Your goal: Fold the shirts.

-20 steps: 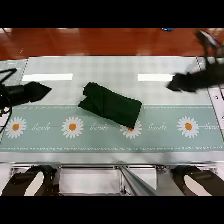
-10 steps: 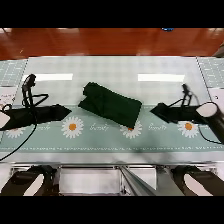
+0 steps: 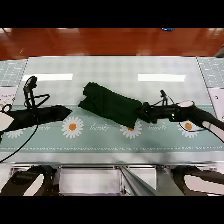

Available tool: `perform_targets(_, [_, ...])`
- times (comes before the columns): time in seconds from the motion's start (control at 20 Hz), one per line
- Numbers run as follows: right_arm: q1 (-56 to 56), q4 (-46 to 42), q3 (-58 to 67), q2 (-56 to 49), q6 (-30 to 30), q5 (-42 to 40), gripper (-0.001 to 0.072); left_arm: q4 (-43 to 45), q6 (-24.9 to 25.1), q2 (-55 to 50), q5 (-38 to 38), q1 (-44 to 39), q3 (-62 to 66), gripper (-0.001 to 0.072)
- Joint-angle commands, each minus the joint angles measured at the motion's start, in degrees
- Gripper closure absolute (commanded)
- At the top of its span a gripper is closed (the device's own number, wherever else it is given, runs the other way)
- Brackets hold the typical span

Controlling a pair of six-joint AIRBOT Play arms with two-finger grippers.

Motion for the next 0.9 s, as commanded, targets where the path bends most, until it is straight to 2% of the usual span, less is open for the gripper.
perform_targets(0.0, [5.42, -0.11, 7.98, -6.45, 0.37, 1.64, 0.037, 0.0, -0.02, 0.02, 0.94, -0.04, -0.04, 0.069])
perform_targets(0.05, [6.34, -1.7, 10.58, -7.28, 1.29, 3.04, 0.056, 0.0, -0.02, 0.02, 0.94, -0.04, -0.04, 0.069])
perform_targets(0.1, [6.88, -2.75, 12.63, -7.17, 0.94, 3.93, 0.0687, 0.0, -0.02, 0.02, 0.92, -0.04, -0.04, 0.069])
perform_targets(0.25, [7.58, -7.02, 21.31, -5.29, 3.69, 5.18, 0.0687, 0.02, 0.0, 0.0, 1.03, -0.04, -0.04, 0.069])
perform_targets(0.6, [6.03, -34.86, 55.65, -4.66, 22.14, 14.95, 0.0687, 0.0, -1.31, 0.02, 2.45, -0.04, -0.04, 0.069])
perform_targets(0.85, [-3.3, -35.65, 67.47, -3.17, 24.5, 26.49, 0.0687, 0.0, -1.31, 0.02, 2.43, -0.04, -0.04, 0.069])
